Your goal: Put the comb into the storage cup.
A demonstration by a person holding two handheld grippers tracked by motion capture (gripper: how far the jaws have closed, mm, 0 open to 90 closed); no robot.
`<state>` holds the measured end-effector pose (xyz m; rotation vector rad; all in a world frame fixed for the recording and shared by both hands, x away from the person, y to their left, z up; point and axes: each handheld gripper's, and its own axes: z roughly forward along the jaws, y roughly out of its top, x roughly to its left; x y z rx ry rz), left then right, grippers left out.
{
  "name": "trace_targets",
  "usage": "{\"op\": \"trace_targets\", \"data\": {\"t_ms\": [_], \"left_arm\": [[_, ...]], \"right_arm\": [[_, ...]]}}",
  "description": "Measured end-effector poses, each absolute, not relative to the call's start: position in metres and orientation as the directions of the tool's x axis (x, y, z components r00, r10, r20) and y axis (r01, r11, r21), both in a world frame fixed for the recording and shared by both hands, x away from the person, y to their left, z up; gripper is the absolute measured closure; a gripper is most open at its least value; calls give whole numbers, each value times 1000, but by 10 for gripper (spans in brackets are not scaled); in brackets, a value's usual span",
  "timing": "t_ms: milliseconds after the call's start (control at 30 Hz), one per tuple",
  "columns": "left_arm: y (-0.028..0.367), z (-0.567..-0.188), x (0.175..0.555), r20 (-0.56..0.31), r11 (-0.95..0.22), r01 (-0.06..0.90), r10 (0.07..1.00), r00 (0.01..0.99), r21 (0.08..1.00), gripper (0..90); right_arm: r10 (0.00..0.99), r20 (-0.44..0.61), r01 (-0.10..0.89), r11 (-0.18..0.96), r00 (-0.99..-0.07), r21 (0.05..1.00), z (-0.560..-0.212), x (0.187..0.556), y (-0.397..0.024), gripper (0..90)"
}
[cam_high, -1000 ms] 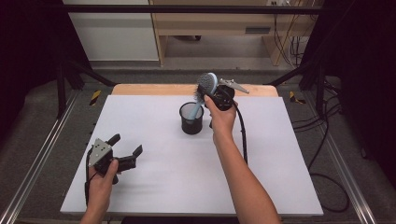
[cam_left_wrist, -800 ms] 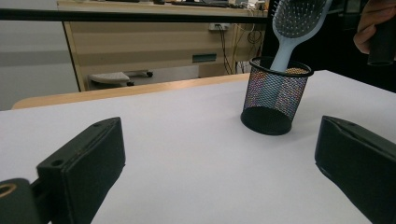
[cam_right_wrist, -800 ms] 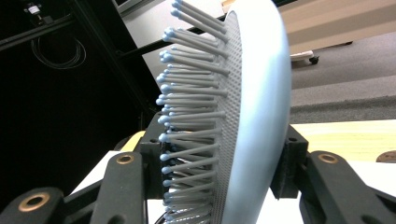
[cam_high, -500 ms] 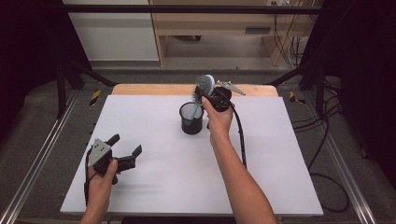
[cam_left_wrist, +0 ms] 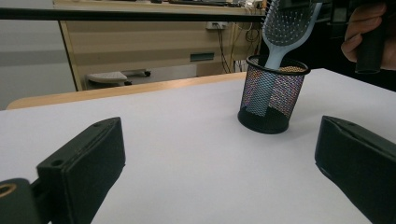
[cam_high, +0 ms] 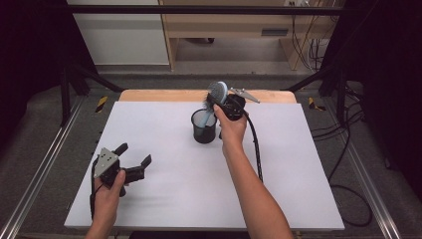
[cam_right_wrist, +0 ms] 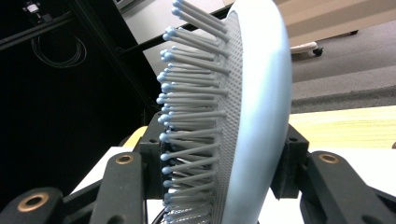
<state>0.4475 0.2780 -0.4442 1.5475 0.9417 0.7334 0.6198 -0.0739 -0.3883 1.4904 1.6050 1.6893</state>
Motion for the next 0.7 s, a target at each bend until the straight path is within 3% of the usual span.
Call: {"op": "trace_targets", "data": {"t_ms": [700], "left_arm": [[278,-444,448,-35,-58,175,875,483,983,18]], "right_arm": [[815,459,397,-314,-353,862,-396,621,-81,492]]}}
